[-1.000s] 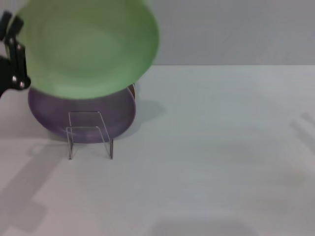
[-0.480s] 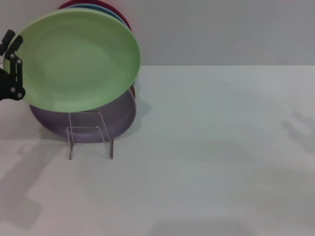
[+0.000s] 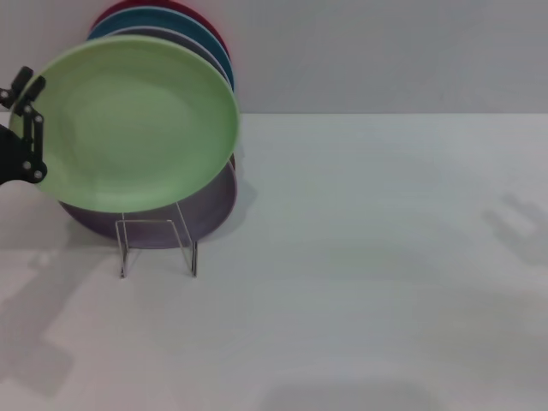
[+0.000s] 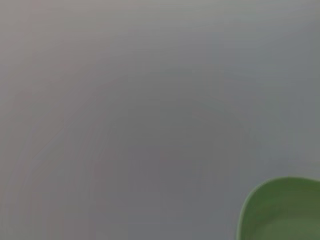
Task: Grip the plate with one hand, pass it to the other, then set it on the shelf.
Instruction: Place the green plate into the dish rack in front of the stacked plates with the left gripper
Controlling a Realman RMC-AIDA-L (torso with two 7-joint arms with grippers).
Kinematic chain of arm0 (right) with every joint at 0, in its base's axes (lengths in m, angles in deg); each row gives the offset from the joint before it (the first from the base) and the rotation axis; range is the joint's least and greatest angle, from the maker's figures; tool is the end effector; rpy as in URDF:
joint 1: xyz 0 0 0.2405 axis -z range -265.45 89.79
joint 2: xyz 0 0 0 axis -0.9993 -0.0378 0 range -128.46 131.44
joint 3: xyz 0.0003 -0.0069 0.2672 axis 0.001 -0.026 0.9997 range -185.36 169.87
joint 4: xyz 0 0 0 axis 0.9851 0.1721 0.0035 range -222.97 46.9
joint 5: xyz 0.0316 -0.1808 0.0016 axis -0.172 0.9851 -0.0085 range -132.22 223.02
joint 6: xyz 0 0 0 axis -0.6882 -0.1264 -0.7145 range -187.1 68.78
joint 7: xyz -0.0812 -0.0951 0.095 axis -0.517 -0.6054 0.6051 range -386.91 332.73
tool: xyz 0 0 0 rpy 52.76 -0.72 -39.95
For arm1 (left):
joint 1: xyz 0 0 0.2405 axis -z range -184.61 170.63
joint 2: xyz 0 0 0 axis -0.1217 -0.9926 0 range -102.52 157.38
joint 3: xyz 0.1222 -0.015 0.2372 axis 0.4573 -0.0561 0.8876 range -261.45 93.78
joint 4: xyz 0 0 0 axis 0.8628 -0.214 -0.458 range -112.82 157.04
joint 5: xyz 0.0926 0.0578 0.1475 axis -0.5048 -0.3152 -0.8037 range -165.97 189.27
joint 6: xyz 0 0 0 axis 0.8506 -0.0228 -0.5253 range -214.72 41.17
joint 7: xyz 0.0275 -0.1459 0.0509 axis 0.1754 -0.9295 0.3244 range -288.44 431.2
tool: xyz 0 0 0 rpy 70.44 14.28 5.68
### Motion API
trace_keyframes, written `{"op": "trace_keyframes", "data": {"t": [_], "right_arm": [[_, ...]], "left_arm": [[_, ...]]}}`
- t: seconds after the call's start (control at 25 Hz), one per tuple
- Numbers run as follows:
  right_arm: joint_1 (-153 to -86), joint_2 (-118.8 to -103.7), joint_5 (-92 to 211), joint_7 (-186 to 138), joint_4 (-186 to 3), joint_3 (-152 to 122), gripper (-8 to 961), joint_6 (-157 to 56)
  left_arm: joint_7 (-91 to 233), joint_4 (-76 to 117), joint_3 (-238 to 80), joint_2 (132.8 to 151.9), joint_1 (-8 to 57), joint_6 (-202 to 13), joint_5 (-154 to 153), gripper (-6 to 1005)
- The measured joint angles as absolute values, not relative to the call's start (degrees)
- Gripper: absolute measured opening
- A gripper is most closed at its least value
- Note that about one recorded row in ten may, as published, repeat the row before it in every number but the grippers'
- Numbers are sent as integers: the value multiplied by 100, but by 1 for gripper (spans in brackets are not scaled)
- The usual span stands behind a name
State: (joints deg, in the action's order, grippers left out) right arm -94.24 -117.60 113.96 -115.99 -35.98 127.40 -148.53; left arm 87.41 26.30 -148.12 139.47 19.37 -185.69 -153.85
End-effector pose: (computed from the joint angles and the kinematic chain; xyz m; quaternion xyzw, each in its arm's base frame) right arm 0.2783 0.2643 0.0995 -0.7489 0.2920 0.5054 0.3138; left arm -0.2609 0.3104 0.0523 -0.7064 0.2126 -0.2939 0.6078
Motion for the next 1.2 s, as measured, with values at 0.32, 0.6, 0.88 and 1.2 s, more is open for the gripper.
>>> {"op": "trace_keyframes", "data": {"t": [0.32, 0.6, 0.88, 1.2], "right_arm": [[-9482, -11760, 11396, -11608, -3646, 12742, 628, -14858], [-9562, -11760, 11396, -11661, -3673, 12743, 627, -14856], [-9640, -11745, 11396, -11665, -3689, 12751, 628, -14849], [-9629, -11742, 11427, -11751, -3688, 12815, 627, -14845]], "left_arm": [[9074, 2641, -14672, 13990, 1921, -18341, -15385, 46], [9570, 2646, -14809, 14217, 1880, -18170, -15381, 70], [9716, 2710, -14850, 14315, 1875, -17923, -15372, 243], [10036, 2751, -15243, 14513, 1680, -18070, -15355, 339]]}}
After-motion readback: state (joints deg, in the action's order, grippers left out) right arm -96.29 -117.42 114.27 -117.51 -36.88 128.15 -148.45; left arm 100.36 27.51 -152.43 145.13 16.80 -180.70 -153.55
